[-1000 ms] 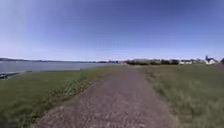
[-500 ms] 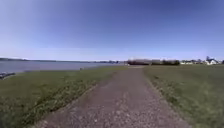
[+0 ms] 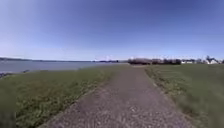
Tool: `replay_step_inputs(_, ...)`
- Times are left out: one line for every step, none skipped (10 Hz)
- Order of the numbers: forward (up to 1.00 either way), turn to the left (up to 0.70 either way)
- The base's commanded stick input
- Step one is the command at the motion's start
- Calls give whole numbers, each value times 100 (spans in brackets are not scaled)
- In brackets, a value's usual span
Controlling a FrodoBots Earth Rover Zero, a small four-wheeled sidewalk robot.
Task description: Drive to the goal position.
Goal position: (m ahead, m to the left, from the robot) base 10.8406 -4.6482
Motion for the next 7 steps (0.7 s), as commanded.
replay_step_inputs(70, 0)
replay_step_inputs(70, 0)
replay_step_inputs(70, 0)
replay_step_inputs(70, 0)
replay_step_inputs(70, 0)
replay_step_inputs(70, 0)
replay_step_inputs(70, 0)
